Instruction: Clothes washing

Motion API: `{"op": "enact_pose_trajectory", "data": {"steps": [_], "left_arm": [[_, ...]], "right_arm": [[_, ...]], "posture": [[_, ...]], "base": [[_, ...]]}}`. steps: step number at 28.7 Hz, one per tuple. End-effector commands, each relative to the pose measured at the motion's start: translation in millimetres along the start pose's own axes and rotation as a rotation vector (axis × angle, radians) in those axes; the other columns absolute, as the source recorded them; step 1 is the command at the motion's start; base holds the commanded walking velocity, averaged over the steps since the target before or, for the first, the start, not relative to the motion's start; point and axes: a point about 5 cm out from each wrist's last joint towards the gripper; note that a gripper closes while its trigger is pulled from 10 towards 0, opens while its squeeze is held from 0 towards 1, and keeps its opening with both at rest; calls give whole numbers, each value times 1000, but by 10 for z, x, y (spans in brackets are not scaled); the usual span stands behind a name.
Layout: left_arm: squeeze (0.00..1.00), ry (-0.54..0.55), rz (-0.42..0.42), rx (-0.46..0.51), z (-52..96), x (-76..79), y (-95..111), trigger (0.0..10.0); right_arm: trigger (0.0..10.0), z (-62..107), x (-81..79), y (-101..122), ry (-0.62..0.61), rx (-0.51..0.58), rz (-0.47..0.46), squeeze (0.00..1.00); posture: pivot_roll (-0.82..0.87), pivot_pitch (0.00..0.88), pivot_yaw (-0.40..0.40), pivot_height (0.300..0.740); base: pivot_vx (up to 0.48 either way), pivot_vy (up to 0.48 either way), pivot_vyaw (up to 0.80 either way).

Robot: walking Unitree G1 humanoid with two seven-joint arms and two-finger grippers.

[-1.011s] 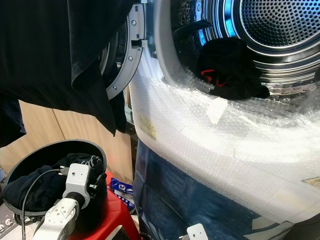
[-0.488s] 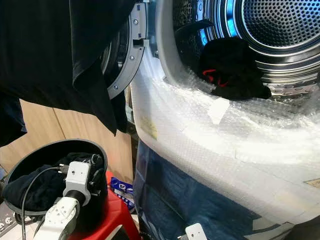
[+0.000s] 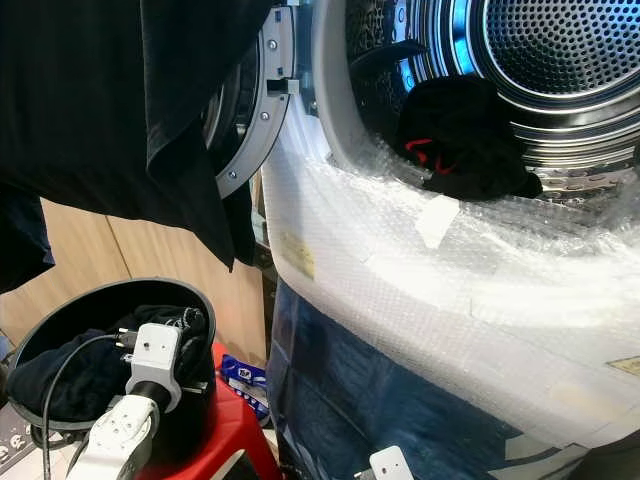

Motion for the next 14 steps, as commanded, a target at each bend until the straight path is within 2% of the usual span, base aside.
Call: {"op": "enact_pose_trajectory", "data": {"steps": [1,5,12,14], "left_arm": [[0,-25,-15,40,11,23,84,0],[0,-33,-8,60,42,10,132,0],[0,-173,-28,173,62,167,536,0],[0,-208,-46,177,64,206,582,0]], "right_arm": [[10000,-3,4,20,-1,6,-4,0],[10000,-2,-16,11,3,3,-3,0],[10000,0,-62,4,13,1,4,0],[10000,-1,-68,10,14,3,4,0]], "posture": [[124,0,-54,740],[130,0,-47,740],[139,0,-32,740],[138,0,-28,740]], "base": [[0,0,0],[0,0,0],[0,0,0],[0,0,0]]}}
Point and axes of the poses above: a point about 5 cm out from each wrist's last joint towards the gripper, its own z axis pointing back from the gripper into the wrist, its own y axis along the axis of the wrist's last joint, x = y × z, and after that the axes turned 11 degrees about z, right-handed
